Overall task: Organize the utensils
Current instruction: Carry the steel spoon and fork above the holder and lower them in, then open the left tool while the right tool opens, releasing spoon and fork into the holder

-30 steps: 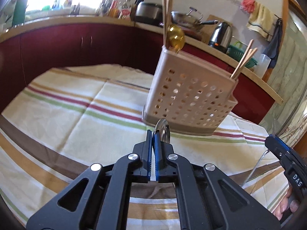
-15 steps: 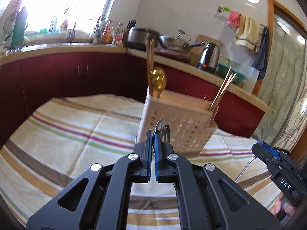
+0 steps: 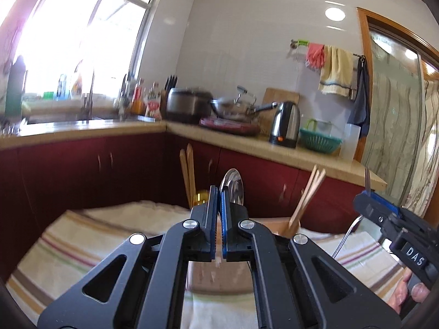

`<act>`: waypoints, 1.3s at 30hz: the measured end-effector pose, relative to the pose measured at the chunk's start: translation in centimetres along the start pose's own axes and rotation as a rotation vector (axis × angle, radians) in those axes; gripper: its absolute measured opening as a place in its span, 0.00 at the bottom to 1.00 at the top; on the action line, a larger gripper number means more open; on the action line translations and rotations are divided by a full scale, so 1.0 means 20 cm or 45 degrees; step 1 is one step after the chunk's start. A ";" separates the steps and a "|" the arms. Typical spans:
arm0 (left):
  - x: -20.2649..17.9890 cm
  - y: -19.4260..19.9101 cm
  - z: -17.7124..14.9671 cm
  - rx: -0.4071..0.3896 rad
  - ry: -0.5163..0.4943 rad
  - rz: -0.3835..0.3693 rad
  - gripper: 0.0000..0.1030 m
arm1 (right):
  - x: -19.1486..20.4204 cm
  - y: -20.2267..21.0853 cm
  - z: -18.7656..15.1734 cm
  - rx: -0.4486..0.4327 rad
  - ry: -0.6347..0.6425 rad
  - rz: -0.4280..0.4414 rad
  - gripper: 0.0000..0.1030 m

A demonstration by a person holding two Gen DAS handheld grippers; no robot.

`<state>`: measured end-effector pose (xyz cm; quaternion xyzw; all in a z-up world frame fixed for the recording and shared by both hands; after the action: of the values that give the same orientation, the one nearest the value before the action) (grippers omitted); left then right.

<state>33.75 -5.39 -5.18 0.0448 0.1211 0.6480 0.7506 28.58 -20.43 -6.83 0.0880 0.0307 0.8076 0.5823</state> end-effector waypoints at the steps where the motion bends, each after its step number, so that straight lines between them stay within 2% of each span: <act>1: -0.01 -0.02 0.03 -0.020 -0.003 -0.001 0.03 | 0.00 -0.03 0.04 -0.026 0.006 0.007 0.22; 5: -0.04 -0.10 0.12 -0.086 -0.022 -0.003 0.03 | 0.00 -0.11 0.12 -0.089 0.012 0.032 0.22; 10: -0.07 -0.21 0.20 -0.193 -0.067 0.045 0.03 | -0.01 -0.22 0.14 -0.130 0.023 0.042 0.22; 18: -0.07 -0.35 0.15 -0.251 -0.188 0.136 0.03 | -0.03 -0.38 0.06 -0.102 0.014 0.063 0.22; 26: -0.07 -0.39 0.03 -0.256 -0.242 0.160 0.03 | -0.03 -0.46 -0.06 -0.040 -0.004 0.069 0.22; 32: -0.06 -0.44 -0.07 -0.201 -0.256 0.165 0.03 | -0.02 -0.50 -0.13 0.014 -0.005 0.078 0.22; 35: -0.06 -0.47 -0.12 -0.141 -0.262 0.162 0.04 | -0.01 -0.52 -0.17 0.053 0.002 0.083 0.22; 37: -0.05 -0.48 -0.15 -0.114 -0.252 0.153 0.06 | -0.01 -0.53 -0.20 0.081 0.000 0.081 0.22; 38: -0.05 -0.48 -0.16 -0.102 -0.249 0.152 0.11 | -0.01 -0.54 -0.21 0.092 -0.003 0.081 0.22; 39: -0.05 -0.49 -0.18 -0.087 -0.240 0.151 0.20 | -0.01 -0.54 -0.23 0.106 -0.007 0.082 0.22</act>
<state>42.16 -8.13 -10.66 0.0872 0.0249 0.6880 0.7200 38.01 -16.88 -12.93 0.1153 0.0599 0.8236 0.5520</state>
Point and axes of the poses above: each gripper's, at about its wrist camera, not at the fingertips, and y roughly against the way its jaws point, x to its left, z to its top, the point moved 8 cm from there along -y, roughly the way its jaws point, and after that the axes turned 7 degrees about z, right-handed, at the moved point
